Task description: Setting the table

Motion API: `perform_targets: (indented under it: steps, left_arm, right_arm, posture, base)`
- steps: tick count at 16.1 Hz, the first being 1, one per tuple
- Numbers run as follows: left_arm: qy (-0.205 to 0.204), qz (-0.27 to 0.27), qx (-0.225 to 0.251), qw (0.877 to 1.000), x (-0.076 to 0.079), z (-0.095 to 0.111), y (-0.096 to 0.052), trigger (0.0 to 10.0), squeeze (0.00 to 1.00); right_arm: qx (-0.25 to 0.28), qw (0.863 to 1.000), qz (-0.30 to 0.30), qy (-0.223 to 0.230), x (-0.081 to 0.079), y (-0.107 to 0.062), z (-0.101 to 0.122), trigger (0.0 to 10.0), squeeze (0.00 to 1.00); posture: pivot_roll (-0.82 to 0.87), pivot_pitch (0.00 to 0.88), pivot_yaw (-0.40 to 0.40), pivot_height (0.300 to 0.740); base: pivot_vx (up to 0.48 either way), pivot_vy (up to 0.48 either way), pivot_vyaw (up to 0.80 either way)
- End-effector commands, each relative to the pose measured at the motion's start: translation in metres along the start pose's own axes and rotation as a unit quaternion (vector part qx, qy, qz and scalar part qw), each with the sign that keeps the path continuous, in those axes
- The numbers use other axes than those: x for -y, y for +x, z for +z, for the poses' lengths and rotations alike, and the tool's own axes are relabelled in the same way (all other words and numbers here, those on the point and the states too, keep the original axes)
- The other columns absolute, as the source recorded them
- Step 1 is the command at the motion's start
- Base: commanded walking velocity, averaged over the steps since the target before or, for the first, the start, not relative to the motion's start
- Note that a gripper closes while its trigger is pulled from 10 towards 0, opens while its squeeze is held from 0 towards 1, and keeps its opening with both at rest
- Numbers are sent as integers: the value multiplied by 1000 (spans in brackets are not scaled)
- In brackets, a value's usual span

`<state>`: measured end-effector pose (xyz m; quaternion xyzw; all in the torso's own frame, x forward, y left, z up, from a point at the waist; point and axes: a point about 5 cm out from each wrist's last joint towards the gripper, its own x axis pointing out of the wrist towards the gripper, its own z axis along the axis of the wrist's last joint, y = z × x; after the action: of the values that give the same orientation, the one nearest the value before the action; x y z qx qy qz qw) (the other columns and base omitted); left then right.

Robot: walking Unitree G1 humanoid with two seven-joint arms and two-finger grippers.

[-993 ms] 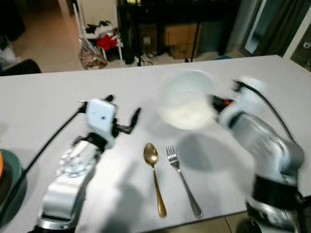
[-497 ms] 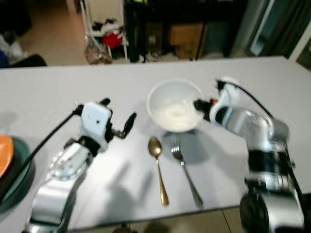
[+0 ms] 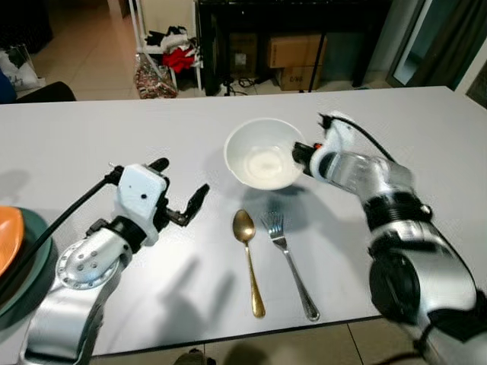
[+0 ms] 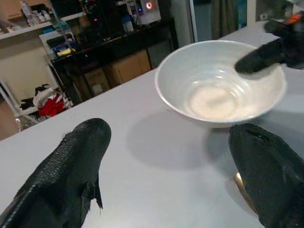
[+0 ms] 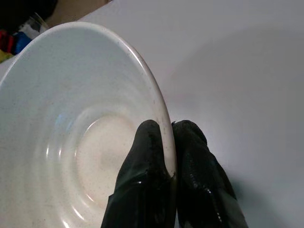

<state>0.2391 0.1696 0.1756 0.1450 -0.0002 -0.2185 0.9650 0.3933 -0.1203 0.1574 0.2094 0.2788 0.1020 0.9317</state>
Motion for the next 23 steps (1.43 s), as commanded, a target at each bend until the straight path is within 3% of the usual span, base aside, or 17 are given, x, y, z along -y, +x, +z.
perform_targets:
  steps: [1,5,11,12,13,14,23]
  left_arm:
    - [3,-10,-3,1000,-1,2,-5,10000,47]
    - [13,-79,-30,996,0,4,-21,10000,43]
    - [14,-84,-38,996,1,8,-26,10000,39]
    - [13,-86,-40,995,2,8,-26,10000,43]
    - [12,-86,-41,995,2,8,-27,10000,43]
    - [11,-87,-42,995,2,8,-27,10000,43]
    - [12,-79,-35,996,2,10,-23,10000,47]
  right_arm:
    - [20,1000,12,10,-7,2,7,10000,0]
    - [-9,999,25,38,-25,12,-5,10000,0]
    - [-11,999,29,25,-39,17,-12,10000,8]
    - [-12,999,24,24,-38,17,-13,10000,486]
    - [-13,999,22,27,-37,18,-14,10000,671]
    - [-18,999,20,34,-35,18,-17,10000,945]
    - [3,999,15,41,-26,17,-12,10000,1000]
  posture:
    - [189,0,-4,740]
    - [225,0,-8,740]
    - [248,0,-14,740]
    - [248,0,-14,740]
    - [248,0,-14,740]
    - [249,0,-17,740]
    - [241,0,-13,740]
  base:
    - [0,0,0]
    - [0,0,0]
    - [0,0,0]
    - [0,0,0]
    - [0,0,0]
    - [0,0,0]
    - [0,0,0]
